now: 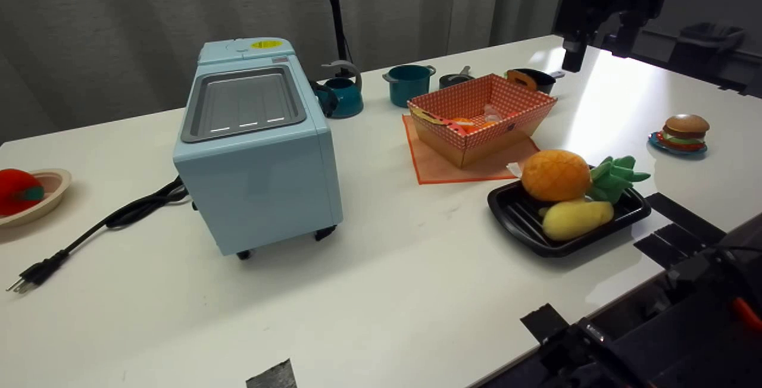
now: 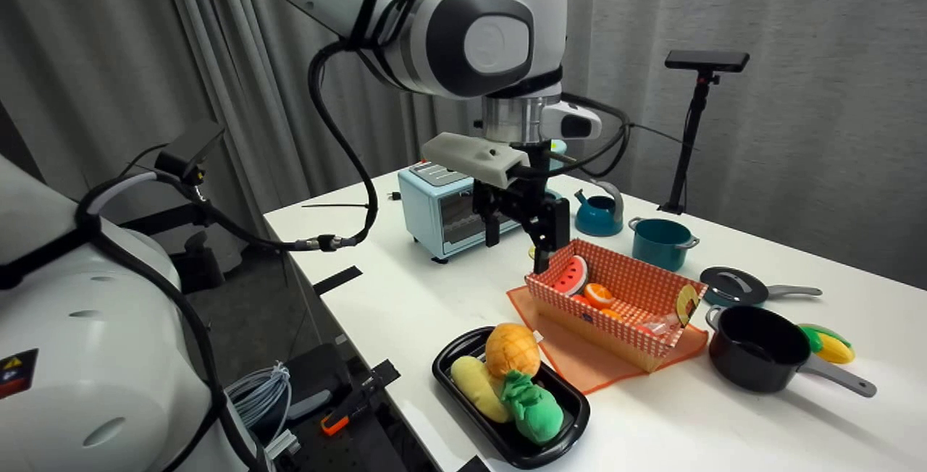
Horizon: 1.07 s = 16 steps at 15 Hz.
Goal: Take the pineapple plush toy out of the box and put it on the tray
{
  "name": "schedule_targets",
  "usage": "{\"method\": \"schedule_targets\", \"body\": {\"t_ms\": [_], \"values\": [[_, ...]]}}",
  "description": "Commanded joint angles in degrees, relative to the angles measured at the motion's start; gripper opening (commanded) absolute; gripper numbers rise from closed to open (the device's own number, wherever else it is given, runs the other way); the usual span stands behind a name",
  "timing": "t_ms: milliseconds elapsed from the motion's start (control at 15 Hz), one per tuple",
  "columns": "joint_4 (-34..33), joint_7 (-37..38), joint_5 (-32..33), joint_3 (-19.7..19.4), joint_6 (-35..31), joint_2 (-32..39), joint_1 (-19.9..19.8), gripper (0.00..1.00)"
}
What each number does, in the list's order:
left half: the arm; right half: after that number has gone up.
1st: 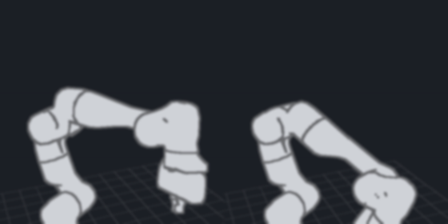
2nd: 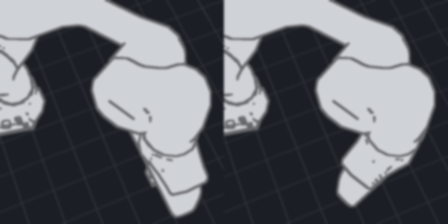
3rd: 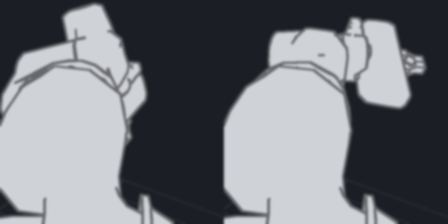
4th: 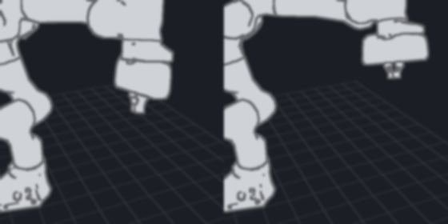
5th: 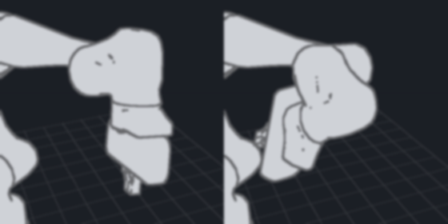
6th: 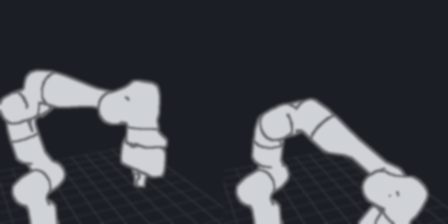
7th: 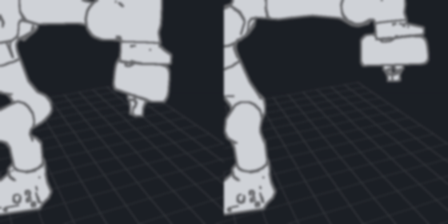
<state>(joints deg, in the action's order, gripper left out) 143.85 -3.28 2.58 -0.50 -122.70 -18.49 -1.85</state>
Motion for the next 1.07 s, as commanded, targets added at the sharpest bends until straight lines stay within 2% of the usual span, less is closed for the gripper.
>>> {"method": "schedule_targets", "body": {"t_ms": [0, 733, 800, 1000], "values": [[1.18, 0.03, 1.24, 0.21, -0.89, -5.37, 0.39, 1.00], [1.17, 0.32, 2.05, 0.93, -2.41, -12.31, 0.30, 1.00], [-0.13, 0.21, 0.78, 0.34, -1.80, -9.74, 0.46, 1.00], [-0.03, 0.22, 0.94, 0.49, -1.79, -10.51, 0.48, 1.00]]}}
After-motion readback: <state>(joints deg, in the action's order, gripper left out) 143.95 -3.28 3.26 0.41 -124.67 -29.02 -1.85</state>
